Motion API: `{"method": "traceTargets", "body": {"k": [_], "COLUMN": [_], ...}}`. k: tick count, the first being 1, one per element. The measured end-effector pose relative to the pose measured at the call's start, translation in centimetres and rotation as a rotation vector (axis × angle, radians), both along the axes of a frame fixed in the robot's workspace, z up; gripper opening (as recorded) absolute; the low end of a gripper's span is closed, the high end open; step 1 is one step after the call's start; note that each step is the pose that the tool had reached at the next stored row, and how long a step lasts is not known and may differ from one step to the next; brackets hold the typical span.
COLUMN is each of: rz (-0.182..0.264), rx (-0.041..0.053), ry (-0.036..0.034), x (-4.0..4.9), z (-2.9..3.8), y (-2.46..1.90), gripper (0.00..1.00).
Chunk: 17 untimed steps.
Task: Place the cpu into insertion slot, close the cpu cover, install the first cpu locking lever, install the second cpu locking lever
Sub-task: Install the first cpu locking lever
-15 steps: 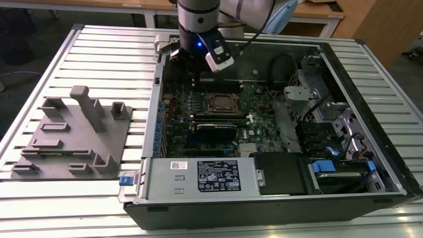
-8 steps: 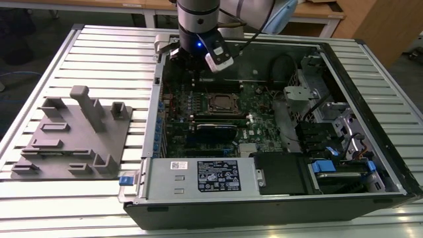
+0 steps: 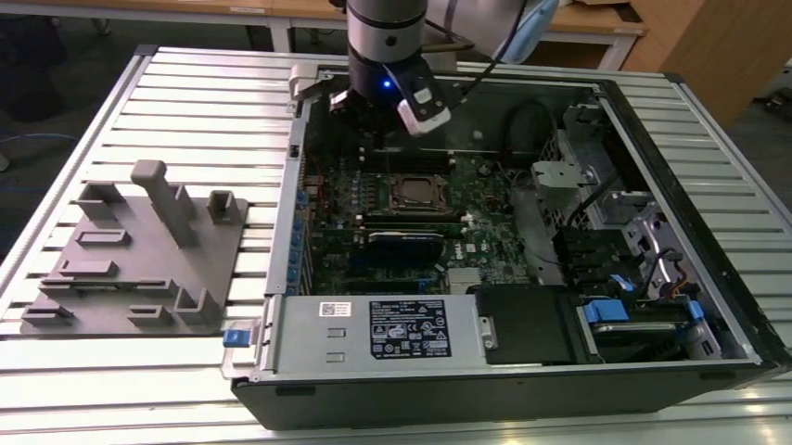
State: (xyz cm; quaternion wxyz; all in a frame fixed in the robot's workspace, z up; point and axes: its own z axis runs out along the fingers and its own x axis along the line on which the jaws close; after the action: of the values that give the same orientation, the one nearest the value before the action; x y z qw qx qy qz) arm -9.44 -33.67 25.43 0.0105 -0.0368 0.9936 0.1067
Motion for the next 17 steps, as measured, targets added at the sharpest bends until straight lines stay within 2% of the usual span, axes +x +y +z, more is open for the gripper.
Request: {"method": "traceTargets", "body": {"k": [7, 13, 14, 17], "rz": [0.0, -0.001, -0.001, -0.001], "rx": [0.0, 0.0, 0.0002, 0.0001], "ry": [0.0, -0.0007, -0.0031, -0.0164], "x": [2.46, 2.63, 2.63, 2.63], "z": [0.0, -0.02, -0.08, -0.35], "y": [0.0, 0.0, 0.01, 0.0], "gripper": [0.1, 0.1, 0.1, 0.1]}}
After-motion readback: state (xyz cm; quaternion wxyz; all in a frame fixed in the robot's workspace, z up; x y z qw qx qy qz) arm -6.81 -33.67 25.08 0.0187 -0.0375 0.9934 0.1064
